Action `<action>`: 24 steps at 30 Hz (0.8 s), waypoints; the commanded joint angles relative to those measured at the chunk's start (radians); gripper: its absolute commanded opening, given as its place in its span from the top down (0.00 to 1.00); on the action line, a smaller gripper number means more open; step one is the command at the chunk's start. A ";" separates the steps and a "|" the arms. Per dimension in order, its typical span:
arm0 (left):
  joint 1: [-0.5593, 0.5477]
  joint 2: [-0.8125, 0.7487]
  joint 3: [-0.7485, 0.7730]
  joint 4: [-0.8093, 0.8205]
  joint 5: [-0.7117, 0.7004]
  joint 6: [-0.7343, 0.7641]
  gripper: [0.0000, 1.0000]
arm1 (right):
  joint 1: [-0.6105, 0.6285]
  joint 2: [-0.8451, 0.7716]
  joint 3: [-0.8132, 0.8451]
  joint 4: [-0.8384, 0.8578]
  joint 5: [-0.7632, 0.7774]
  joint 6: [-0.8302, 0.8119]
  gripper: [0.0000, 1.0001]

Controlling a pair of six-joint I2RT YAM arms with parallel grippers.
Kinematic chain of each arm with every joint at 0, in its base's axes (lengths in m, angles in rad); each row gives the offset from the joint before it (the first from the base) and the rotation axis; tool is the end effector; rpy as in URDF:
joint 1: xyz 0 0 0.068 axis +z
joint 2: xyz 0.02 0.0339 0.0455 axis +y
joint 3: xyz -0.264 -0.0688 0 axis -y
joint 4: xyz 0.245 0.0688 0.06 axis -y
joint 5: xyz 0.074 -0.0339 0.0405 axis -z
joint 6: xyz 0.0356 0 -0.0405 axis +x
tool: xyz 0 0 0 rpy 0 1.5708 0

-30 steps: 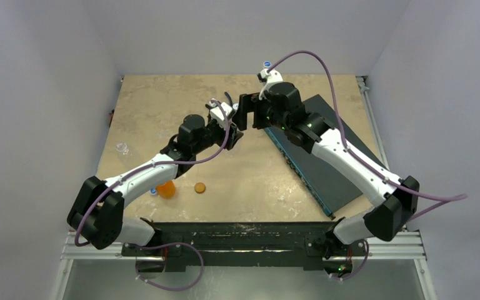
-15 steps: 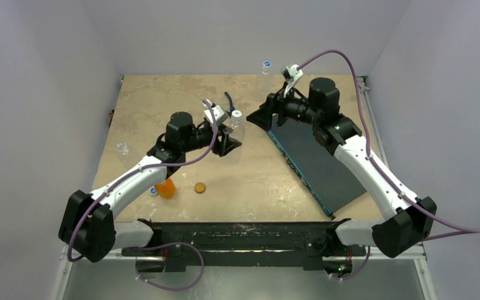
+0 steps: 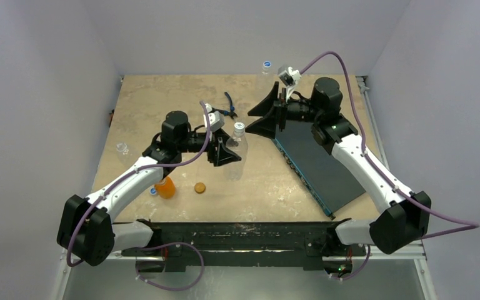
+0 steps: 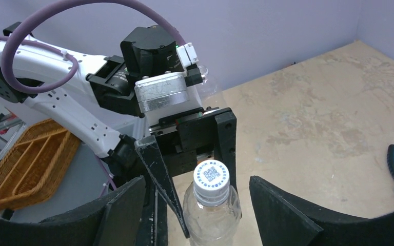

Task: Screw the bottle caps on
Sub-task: Screw the bottle cap onto the plastic bottle.

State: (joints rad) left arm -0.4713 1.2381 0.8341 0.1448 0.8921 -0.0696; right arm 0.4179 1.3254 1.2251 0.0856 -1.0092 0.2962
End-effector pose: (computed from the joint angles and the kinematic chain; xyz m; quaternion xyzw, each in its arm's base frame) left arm 0.2331 -0.1499 0.2972 0.4004 0.6482 -0.4765 0.4388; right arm 0.2607 0.1487 0.4034 -0.3766 0.6017 0.5374 0.4553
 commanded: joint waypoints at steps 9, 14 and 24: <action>0.007 -0.026 0.036 0.032 0.091 -0.029 1.00 | 0.030 0.052 0.015 0.074 -0.023 0.021 0.26; 0.007 -0.022 0.036 0.033 0.094 -0.031 1.00 | 0.046 0.070 0.025 0.071 -0.013 0.021 0.27; 0.007 -0.013 0.036 0.036 0.095 -0.032 1.00 | 0.076 0.082 0.030 0.066 0.007 0.015 0.36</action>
State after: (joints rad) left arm -0.4713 1.2377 0.8341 0.1410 0.9581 -0.0944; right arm 0.4858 1.4082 1.2251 0.1272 -1.0122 0.3134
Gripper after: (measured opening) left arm 0.563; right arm 0.656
